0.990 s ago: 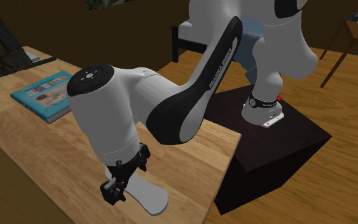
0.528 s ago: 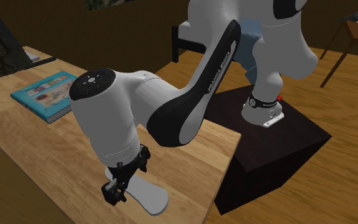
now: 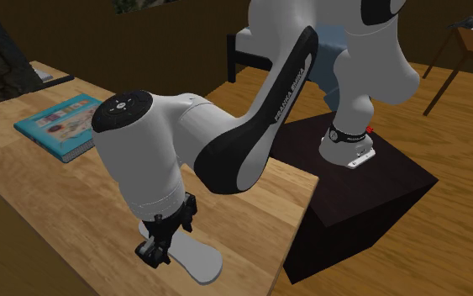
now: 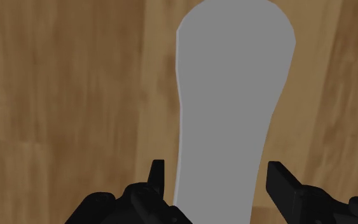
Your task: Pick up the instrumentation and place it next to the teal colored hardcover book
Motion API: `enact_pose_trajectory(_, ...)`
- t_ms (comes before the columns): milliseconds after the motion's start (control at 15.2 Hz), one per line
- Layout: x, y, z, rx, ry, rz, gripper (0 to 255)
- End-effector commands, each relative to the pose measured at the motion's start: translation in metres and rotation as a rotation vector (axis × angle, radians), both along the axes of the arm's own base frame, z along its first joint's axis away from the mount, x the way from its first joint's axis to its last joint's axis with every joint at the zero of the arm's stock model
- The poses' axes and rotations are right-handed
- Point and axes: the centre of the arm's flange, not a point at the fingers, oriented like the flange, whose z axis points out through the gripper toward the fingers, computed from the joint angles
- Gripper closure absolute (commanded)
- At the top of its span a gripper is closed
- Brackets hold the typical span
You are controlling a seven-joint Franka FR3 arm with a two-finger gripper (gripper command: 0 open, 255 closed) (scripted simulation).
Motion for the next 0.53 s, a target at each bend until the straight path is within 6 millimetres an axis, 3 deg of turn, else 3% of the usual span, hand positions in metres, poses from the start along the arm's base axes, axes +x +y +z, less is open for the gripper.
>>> enact_pose_trajectory(0, 0.0, 0.0, 0.0, 0.0, 0.0, 0.0, 255)
enact_pose_trajectory(132, 0.0, 0.0, 0.0, 0.0, 0.0, 0.0, 255)
enact_pose_trajectory(462, 0.0, 0.0, 0.026, 0.0, 0.0, 0.0, 255)
